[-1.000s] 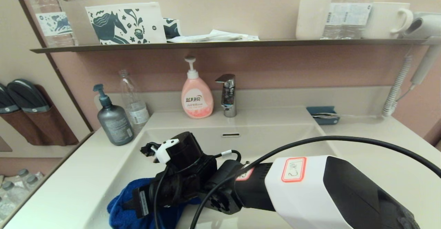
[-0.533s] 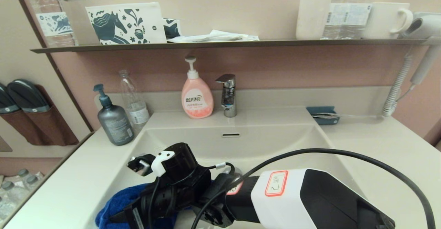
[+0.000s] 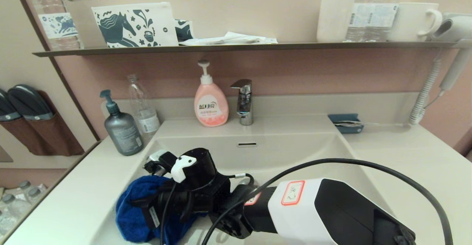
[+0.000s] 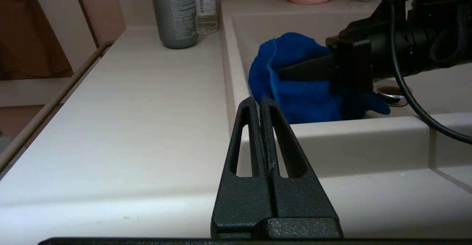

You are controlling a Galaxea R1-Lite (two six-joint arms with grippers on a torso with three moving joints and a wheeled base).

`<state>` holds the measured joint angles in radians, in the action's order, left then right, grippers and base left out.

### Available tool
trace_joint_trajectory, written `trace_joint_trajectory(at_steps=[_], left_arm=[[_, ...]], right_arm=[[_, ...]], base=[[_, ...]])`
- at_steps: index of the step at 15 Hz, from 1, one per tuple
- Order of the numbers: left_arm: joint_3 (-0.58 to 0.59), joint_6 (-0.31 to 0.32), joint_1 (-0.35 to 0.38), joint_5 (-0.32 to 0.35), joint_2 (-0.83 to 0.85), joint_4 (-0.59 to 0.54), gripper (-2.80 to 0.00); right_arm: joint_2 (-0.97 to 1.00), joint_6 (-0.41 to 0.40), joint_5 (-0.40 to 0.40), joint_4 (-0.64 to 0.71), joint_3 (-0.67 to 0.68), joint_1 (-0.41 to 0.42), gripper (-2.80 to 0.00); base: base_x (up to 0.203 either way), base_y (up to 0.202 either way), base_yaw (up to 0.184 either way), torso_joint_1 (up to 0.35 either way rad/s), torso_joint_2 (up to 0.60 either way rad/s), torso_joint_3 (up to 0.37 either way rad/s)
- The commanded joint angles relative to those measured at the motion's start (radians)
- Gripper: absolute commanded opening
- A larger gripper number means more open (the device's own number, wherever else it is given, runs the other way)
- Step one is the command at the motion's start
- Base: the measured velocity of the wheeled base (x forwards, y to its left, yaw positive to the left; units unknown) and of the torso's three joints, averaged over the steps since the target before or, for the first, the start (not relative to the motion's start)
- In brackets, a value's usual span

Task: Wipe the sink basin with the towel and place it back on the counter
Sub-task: Wipe the sink

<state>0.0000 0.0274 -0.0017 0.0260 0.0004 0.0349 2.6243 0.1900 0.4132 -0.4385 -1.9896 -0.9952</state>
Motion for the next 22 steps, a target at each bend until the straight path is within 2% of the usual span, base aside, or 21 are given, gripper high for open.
trace_joint_trajectory(at_steps=[1, 4, 7, 9, 12, 15, 17, 20, 21, 22], left_arm=[[0.000, 0.000, 0.000, 0.000, 0.001, 0.000, -2.80], [0.000, 0.000, 0.000, 0.000, 0.001, 0.000, -2.80], [0.000, 0.000, 0.000, 0.000, 0.001, 0.000, -2.80], [0.000, 0.000, 0.000, 0.000, 0.001, 0.000, -2.80], [0.000, 0.000, 0.000, 0.000, 0.001, 0.000, -2.80], [0.000, 0.000, 0.000, 0.000, 0.000, 0.000, -2.80], [0.000, 0.000, 0.000, 0.000, 0.000, 0.000, -2.80], [0.000, 0.000, 0.000, 0.000, 0.001, 0.000, -2.80], [0.000, 0.000, 0.000, 0.000, 0.000, 0.000, -2.80], [0.000, 0.000, 0.000, 0.000, 0.000, 0.000, -2.80]], right_arm=[[-0.014, -0.048, -0.026, -0.005, 0.000, 0.024, -2.80], [-0.030, -0.120, -0.110, -0.007, 0.000, 0.070, -2.80], [-0.026, -0.160, -0.124, -0.003, 0.000, 0.115, -2.80], [-0.018, -0.191, -0.165, -0.009, 0.000, 0.133, -2.80], [-0.018, -0.203, -0.187, -0.032, 0.000, 0.158, -2.80], [-0.016, -0.257, -0.242, 0.015, 0.002, 0.162, -2.80], [-0.019, -0.256, -0.231, 0.092, 0.000, 0.161, -2.80], [-0.013, -0.256, -0.221, 0.124, 0.000, 0.139, -2.80], [-0.021, -0.257, -0.214, 0.179, 0.000, 0.137, -2.80], [-0.030, -0.256, -0.179, 0.200, 0.000, 0.135, -2.80]], base=[[0.000, 0.000, 0.000, 0.000, 0.00, 0.000], [0.000, 0.000, 0.000, 0.000, 0.00, 0.000], [0.000, 0.000, 0.000, 0.000, 0.00, 0.000], [0.000, 0.000, 0.000, 0.000, 0.00, 0.000], [0.000, 0.000, 0.000, 0.000, 0.00, 0.000], [0.000, 0.000, 0.000, 0.000, 0.00, 0.000], [0.000, 0.000, 0.000, 0.000, 0.00, 0.000], [0.000, 0.000, 0.000, 0.000, 0.00, 0.000], [0.000, 0.000, 0.000, 0.000, 0.00, 0.000], [0.000, 0.000, 0.000, 0.000, 0.00, 0.000]])
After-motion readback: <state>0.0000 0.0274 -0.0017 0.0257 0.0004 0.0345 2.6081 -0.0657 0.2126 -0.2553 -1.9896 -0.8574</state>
